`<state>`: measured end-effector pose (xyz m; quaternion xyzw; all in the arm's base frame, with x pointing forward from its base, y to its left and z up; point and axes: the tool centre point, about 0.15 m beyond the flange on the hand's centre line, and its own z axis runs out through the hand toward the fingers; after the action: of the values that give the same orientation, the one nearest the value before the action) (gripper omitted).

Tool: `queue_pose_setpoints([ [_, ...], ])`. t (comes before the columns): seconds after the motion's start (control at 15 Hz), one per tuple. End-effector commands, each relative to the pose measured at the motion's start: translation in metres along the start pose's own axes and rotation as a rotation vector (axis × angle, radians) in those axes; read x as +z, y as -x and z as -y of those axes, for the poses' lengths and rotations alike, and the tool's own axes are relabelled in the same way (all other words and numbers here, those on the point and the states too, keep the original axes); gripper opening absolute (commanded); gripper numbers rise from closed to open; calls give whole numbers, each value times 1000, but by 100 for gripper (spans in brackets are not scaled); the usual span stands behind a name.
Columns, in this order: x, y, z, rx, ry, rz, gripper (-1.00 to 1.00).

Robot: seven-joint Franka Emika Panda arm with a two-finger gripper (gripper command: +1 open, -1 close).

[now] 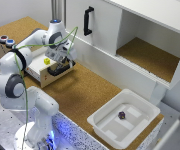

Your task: Close the cabinet drawer

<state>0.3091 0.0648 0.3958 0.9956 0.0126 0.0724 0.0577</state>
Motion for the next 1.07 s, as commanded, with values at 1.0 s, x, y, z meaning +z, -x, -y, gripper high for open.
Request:
queue_pose_setpoints([
  [1.0, 48, -24, 144, -169, -201, -47, -100],
])
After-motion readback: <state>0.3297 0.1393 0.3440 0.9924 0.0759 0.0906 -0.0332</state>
